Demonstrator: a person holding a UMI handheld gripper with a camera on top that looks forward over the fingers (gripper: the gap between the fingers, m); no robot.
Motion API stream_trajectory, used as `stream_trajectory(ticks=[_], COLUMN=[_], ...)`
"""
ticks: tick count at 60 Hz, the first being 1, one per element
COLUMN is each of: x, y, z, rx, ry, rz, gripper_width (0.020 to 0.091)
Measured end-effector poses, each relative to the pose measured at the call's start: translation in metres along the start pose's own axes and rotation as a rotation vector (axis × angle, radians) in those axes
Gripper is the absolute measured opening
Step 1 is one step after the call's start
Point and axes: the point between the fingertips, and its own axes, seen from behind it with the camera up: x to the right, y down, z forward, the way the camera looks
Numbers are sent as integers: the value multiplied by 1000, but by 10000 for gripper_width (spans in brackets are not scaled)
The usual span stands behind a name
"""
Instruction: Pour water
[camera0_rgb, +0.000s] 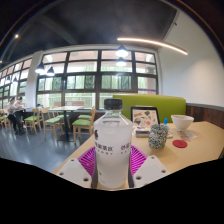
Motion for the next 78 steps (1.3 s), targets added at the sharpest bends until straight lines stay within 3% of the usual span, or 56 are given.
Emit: stream_trajectory(ticks=[16, 30, 43, 51, 66, 78], x=[3, 44, 88, 113, 138, 125], y=[-29, -90, -96, -107, -119, -116], z=[40, 100, 149, 143, 148, 144], rx=[-56, 9, 30, 78, 133, 85], ry=[-87, -172, -289, -338, -378, -383], rz=[246, 821, 1536, 1873, 2108, 2094], gripper_width=[412, 412, 411, 410, 412, 411])
